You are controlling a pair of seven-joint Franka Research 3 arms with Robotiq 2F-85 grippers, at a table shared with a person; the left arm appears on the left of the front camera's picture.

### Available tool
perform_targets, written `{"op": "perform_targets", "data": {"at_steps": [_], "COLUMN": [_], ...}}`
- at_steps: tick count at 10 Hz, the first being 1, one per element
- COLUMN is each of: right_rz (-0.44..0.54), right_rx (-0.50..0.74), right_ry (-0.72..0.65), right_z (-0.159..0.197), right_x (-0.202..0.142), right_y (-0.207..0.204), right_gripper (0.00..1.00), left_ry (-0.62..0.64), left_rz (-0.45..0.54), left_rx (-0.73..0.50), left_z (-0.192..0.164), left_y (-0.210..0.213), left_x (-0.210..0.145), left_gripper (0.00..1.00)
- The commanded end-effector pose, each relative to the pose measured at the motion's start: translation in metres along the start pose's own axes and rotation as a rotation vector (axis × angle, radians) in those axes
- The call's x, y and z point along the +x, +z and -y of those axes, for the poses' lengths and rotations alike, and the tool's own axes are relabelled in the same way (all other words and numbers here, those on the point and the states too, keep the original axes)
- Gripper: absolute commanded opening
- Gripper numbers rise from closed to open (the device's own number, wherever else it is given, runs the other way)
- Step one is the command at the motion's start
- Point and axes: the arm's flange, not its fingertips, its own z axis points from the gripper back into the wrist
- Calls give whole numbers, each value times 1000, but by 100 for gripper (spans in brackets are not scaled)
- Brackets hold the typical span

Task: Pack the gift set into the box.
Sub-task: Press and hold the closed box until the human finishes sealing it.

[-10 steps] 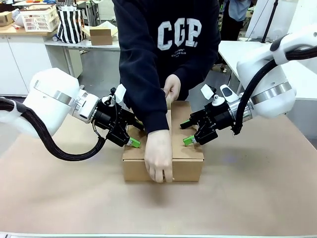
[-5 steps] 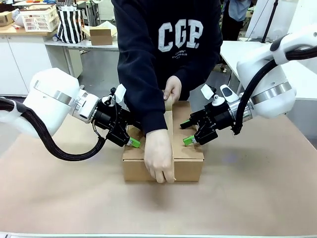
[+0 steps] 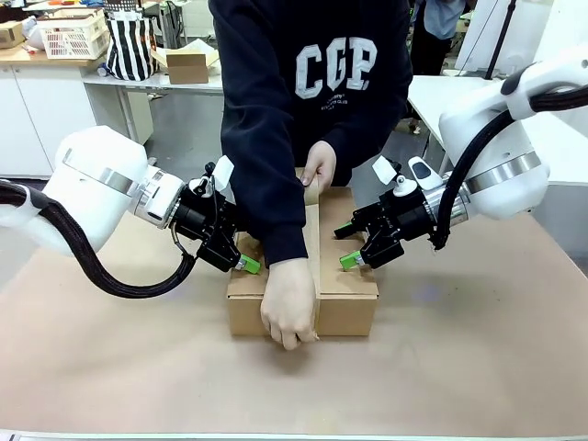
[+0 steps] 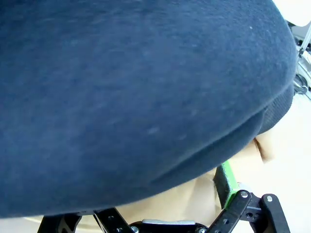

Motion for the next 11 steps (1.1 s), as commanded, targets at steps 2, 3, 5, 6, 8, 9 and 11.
{"op": "perform_targets", "data": {"at_steps": [2,3,5,6,8,9,11], "right_rz": [-4,-4,-4,-4,-4,-4,-4], "right_rx": [-6,-6,-6,-6,-6,-6,-6], "right_ry": [-7,-7,-7,-7,-7,-7,-7], "right_z": [-1,-1,-1,-1,-1,-1,-1], "right_x": [-2,-2,-2,-2,-2,-2,-2], "right_y": [-1,-1,-1,-1,-1,-1,-1], "right_gripper": [100,100,100,100,100,100,100], "left_ry": [10,10,10,10,10,10,10], "left_rz": [12,12,12,12,12,12,12], "left_rx": [1,1,1,1,1,1,1], "left_z": [0,0,0,0,0,0,0], "left_y": [-1,-1,-1,-1,-1,-1,-1], "left_x": [-3,-3,-3,-3,-3,-3,-3], "left_gripper": [100,100,100,100,100,100,100]}}
